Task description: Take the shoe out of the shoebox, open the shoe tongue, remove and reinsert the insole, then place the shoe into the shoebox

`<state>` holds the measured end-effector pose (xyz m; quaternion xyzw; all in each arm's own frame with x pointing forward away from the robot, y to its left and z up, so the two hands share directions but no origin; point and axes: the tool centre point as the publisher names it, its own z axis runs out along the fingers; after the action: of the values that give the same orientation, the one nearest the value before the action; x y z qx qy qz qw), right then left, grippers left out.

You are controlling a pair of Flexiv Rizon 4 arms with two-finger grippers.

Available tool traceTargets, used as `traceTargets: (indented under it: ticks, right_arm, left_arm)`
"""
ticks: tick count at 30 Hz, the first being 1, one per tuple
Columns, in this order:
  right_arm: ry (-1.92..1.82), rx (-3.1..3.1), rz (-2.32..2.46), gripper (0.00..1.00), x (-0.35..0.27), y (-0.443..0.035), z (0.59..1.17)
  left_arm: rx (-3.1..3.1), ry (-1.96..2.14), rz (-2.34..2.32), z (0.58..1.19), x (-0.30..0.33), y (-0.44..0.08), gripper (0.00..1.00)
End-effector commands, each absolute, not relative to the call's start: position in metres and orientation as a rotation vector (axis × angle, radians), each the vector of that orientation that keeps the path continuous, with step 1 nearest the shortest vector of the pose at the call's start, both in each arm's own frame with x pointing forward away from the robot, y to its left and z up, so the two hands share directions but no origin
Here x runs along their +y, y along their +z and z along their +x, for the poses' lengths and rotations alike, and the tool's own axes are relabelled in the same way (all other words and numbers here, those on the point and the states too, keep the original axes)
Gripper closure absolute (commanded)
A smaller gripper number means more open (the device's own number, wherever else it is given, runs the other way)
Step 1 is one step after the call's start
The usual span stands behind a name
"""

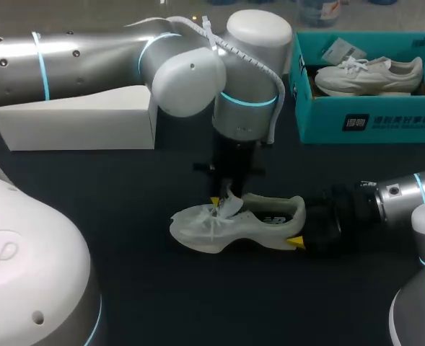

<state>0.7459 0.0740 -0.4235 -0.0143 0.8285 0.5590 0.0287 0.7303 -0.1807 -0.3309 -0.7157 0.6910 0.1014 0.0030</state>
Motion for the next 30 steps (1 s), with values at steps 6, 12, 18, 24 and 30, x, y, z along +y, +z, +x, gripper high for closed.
traceTargets:
  ticks: [6, 12, 18, 24, 30]
  right_arm:
    - [1.72, 2.56, -0.044, 1.0, 0.076, -0.427, 0.746]
    - [1.72, 2.56, -0.044, 1.0, 0.076, -0.427, 0.746]
    - [1.72, 2.56, -0.044, 1.0, 0.076, -0.427, 0.746]
    - [1.72, 2.56, -0.044, 1.0, 0.076, -0.427, 0.746]
    - [1.72, 2.56, -0.044, 1.0, 0.076, -0.427, 0.746]
  left_arm:
    - [2.142, 0.313, -2.255, 0.736, -0.158, -0.324, 1.0]
    - [2.126, 0.343, -2.294, 0.739, -0.139, -0.331, 1.0]
    - [2.121, 0.389, -2.305, 0.735, -0.129, -0.345, 1.0]
    - [2.136, 0.417, -2.319, 0.73, -0.126, -0.352, 1.0]
    - [2.172, 0.398, -2.322, 0.732, -0.126, -0.346, 0.75]
